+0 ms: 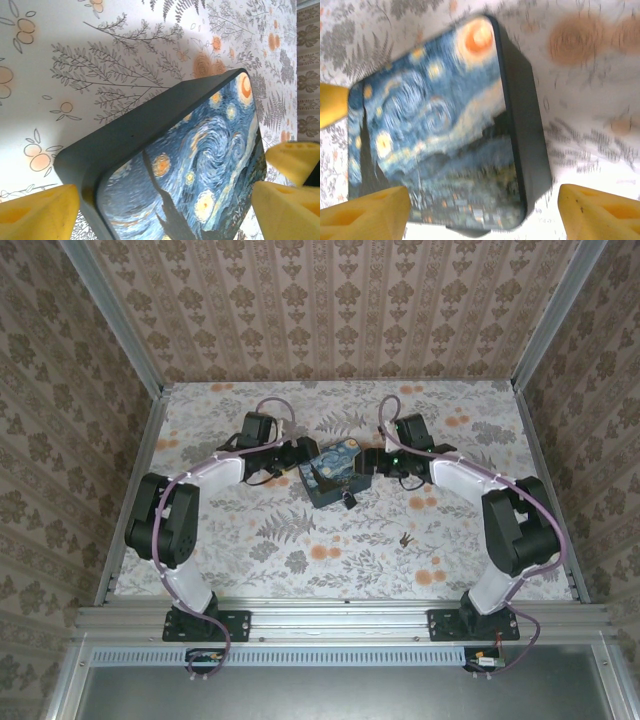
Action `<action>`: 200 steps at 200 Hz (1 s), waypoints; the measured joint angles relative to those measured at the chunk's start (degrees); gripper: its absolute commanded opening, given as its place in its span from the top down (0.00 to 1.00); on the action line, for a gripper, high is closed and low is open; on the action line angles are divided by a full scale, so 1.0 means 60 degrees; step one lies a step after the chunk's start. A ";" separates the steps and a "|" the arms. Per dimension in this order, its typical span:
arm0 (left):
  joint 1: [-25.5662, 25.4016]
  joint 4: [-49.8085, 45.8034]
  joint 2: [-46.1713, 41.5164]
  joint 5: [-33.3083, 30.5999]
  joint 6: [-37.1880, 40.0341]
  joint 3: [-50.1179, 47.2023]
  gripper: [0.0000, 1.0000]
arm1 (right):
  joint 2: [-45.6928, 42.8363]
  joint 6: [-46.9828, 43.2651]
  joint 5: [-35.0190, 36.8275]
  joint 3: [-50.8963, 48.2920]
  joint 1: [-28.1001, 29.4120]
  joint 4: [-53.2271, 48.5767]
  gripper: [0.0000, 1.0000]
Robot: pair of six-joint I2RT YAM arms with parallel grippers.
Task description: Unlock the padlock with the key
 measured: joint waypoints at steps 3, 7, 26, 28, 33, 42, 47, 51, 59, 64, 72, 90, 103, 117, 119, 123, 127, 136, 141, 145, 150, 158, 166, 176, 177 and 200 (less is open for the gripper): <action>-0.0015 -0.0025 0.0000 -0.0004 0.0004 0.0015 0.10 | 0.0055 -0.0022 0.0000 0.0084 -0.0004 0.0000 0.22; -0.0022 -0.0080 0.0000 -0.0025 0.0018 0.0033 0.10 | 0.0120 -0.0036 0.0000 0.0186 -0.0004 0.0007 0.23; -0.0040 -0.0470 -0.0007 -0.0204 0.0051 0.0055 0.09 | 0.0379 -0.0135 -0.0018 0.0499 0.0000 0.0029 0.24; -0.0047 -0.0546 -0.0011 -0.0240 0.0062 0.0051 0.09 | 0.0404 -0.0153 -0.0029 0.0521 0.0004 0.0029 0.24; -0.0047 -0.0692 -0.0022 -0.0306 0.0066 0.0036 0.09 | 0.0459 -0.0175 -0.0051 0.0565 0.0011 0.0025 0.24; -0.0044 -0.0852 -0.0080 -0.0372 0.0073 -0.0047 0.09 | 0.0572 -0.0226 -0.0095 0.0634 0.0040 0.0025 0.25; -0.0047 -0.0914 -0.0138 -0.0393 0.0069 -0.0127 0.09 | 0.0630 -0.0237 -0.0117 0.0674 0.0055 0.0025 0.25; -0.0047 -0.0962 -0.0197 -0.0404 0.0073 -0.0211 0.09 | 0.0674 -0.0240 -0.0138 0.0699 0.0058 0.0018 0.26; -0.0047 -0.1053 -0.0353 -0.0401 0.0066 -0.0397 0.09 | 0.0772 -0.0248 -0.0200 0.0747 0.0080 0.0022 0.26; -0.0062 -0.1078 -0.0455 -0.0401 0.0062 -0.0506 0.09 | 0.0816 -0.0248 -0.0233 0.0761 0.0095 0.0022 0.26; -0.0102 -0.1111 -0.0623 -0.0393 0.0029 -0.0678 0.09 | 0.0856 -0.0248 -0.0262 0.0761 0.0131 0.0007 0.26; -0.0280 -0.1005 -0.0827 -0.0251 -0.0102 -0.0820 0.09 | 0.0871 -0.0237 -0.0321 0.0758 0.0244 0.0000 0.26; -0.0382 -0.0736 -0.0841 -0.0106 -0.0262 -0.0820 0.09 | 0.0867 -0.0200 -0.0368 0.0718 0.0353 0.0076 0.27; -0.0404 -0.0528 -0.0827 -0.0040 -0.0415 -0.0816 0.10 | 0.0852 -0.0113 -0.0375 0.0586 0.0492 0.0208 0.27; -0.0404 -0.0514 -0.0823 -0.0040 -0.0444 -0.0816 0.10 | 0.0849 -0.0098 -0.0368 0.0565 0.0503 0.0226 0.27; -0.0393 -0.0492 -0.0809 -0.0040 -0.0481 -0.0816 0.10 | 0.0827 -0.0044 -0.0364 0.0503 0.0532 0.0291 0.27; -0.0361 -0.0452 -0.0772 -0.0044 -0.0514 -0.0809 0.10 | 0.0823 -0.0004 -0.0368 0.0463 0.0550 0.0331 0.27; -0.0306 -0.0379 -0.0670 -0.0047 -0.0568 -0.0758 0.10 | 0.0794 0.0073 -0.0368 0.0368 0.0594 0.0412 0.27; -0.0284 -0.0331 -0.0601 -0.0051 -0.0583 -0.0714 0.10 | 0.0790 0.0124 -0.0364 0.0324 0.0623 0.0437 0.27; -0.0277 -0.0310 -0.0550 -0.0051 -0.0586 -0.0674 0.10 | 0.0790 0.0182 -0.0346 0.0291 0.0645 0.0448 0.27; -0.0259 -0.0299 -0.0470 -0.0069 -0.0586 -0.0605 0.10 | 0.0790 0.0226 -0.0328 0.0259 0.0670 0.0459 0.27; -0.0215 -0.0240 -0.0368 -0.0076 -0.0586 -0.0517 0.10 | 0.0790 0.0277 -0.0291 0.0215 0.0703 0.0466 0.27; -0.0153 -0.0178 -0.0277 -0.0073 -0.0583 -0.0423 0.10 | 0.0790 0.0313 -0.0284 0.0200 0.0721 0.0466 0.27; -0.0062 -0.0091 -0.0178 -0.0066 -0.0586 -0.0321 0.10 | 0.0790 0.0357 -0.0284 0.0200 0.0747 0.0466 0.27; -0.0055 -0.0084 -0.0175 -0.0066 -0.0586 -0.0313 0.10 | 0.0790 0.0361 -0.0284 0.0200 0.0754 0.0466 0.27; 0.0080 -0.0022 -0.0124 -0.0033 -0.0576 -0.0226 0.09 | 0.0769 0.0448 -0.0284 0.0200 0.0780 0.0412 0.26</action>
